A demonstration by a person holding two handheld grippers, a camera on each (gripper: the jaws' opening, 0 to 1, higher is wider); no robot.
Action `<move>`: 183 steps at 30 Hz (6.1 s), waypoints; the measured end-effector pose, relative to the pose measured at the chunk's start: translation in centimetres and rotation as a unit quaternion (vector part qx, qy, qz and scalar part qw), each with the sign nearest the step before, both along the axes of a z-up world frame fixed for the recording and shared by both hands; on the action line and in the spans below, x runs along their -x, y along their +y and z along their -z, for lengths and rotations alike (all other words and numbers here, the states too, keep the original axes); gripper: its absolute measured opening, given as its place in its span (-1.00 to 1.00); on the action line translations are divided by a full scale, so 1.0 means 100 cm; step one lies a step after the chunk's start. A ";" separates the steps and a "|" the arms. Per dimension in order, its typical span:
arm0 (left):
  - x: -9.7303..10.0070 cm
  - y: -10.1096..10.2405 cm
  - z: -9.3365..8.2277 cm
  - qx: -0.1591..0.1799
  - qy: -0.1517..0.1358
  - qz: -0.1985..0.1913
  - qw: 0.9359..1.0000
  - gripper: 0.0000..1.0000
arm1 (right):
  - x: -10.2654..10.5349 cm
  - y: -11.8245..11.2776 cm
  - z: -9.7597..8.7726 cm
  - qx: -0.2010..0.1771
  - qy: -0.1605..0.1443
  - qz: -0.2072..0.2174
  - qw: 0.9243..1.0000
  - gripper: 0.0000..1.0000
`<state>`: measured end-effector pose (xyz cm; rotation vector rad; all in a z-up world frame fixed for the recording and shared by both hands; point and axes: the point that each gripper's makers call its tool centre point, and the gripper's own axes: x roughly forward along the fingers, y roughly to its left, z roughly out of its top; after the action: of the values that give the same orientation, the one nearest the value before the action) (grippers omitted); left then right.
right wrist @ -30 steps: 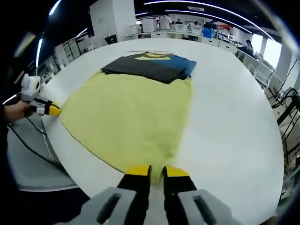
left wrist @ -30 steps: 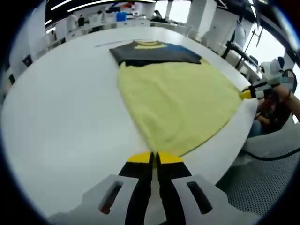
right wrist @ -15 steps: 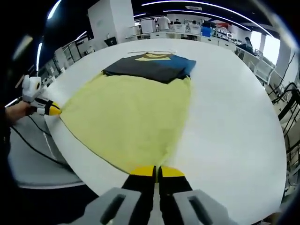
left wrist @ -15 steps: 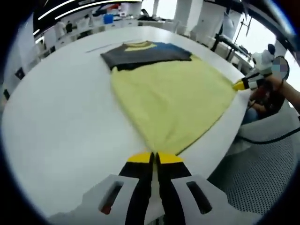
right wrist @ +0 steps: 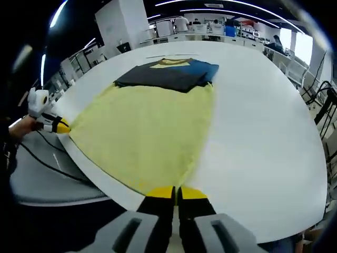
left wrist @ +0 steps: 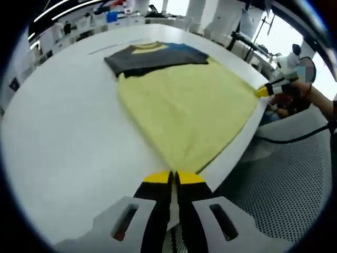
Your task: Fold the garment on the visible template until the final outline fits inside the template.
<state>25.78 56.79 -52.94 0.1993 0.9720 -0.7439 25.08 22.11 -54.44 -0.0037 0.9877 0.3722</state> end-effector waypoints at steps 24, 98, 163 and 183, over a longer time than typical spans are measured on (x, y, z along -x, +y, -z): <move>0.035 0.001 0.000 -0.002 0.042 0.014 0.999 -1.00 | 0.029 0.002 -0.001 -0.012 0.021 0.006 1.000 -1.00; -0.087 0.000 -0.129 0.061 -0.090 -0.066 0.992 -1.00 | -0.081 0.009 -0.134 0.069 -0.131 -0.079 0.986 -1.00; -0.300 -0.005 -0.159 0.091 -0.232 -0.183 0.951 -1.00 | -0.293 -0.010 -0.148 0.071 -0.243 0.004 0.967 -1.00; -0.338 0.007 -0.071 0.075 -0.195 -0.245 0.947 -1.00 | -0.342 -0.004 -0.071 0.078 -0.206 0.033 0.975 -1.00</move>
<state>59.63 57.48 -45.81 -0.0343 0.5477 -0.2981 59.28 21.75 -47.30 -0.1831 0.6027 0.2187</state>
